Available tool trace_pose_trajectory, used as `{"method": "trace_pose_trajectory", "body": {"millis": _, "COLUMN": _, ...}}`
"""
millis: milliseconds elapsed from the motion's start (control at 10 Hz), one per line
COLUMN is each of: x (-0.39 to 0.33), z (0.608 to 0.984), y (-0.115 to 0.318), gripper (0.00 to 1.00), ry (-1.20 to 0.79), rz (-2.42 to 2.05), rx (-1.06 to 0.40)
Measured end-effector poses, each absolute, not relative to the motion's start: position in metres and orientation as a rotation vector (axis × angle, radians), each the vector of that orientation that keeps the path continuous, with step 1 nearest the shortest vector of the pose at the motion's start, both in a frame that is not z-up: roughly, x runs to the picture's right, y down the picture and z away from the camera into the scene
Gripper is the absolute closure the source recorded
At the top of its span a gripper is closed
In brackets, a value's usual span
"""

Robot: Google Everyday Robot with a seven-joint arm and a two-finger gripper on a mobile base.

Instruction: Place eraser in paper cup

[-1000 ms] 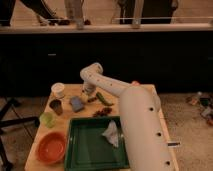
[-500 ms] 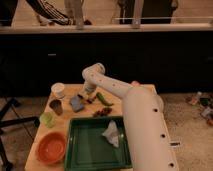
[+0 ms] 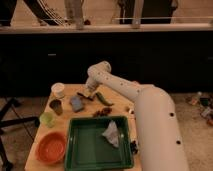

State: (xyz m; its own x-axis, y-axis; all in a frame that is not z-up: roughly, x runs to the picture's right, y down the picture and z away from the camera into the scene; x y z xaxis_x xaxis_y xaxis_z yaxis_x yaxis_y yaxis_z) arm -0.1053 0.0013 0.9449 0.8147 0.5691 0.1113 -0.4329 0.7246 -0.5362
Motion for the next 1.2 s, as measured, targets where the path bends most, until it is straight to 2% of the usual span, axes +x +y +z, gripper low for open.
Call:
{"method": "trace_pose_trajectory", "body": {"millis": 500, "x": -0.114, "z": 0.882, "y": -0.04, "gripper": 1.0, "ry": -0.465, "rz": 0.527, "rx": -0.427}}
{"method": "trace_pose_trajectory", "body": {"millis": 900, "x": -0.151, "z": 0.809, "y": -0.071, "gripper": 1.0, "ry": -0.627, "rz": 0.273, "rx": -0.322}}
{"method": "trace_pose_trajectory", "body": {"millis": 1200, "x": -0.181, "z": 0.772, "y": -0.084, "gripper": 1.0, "ry": -0.727, "rz": 0.072, "rx": -0.274}}
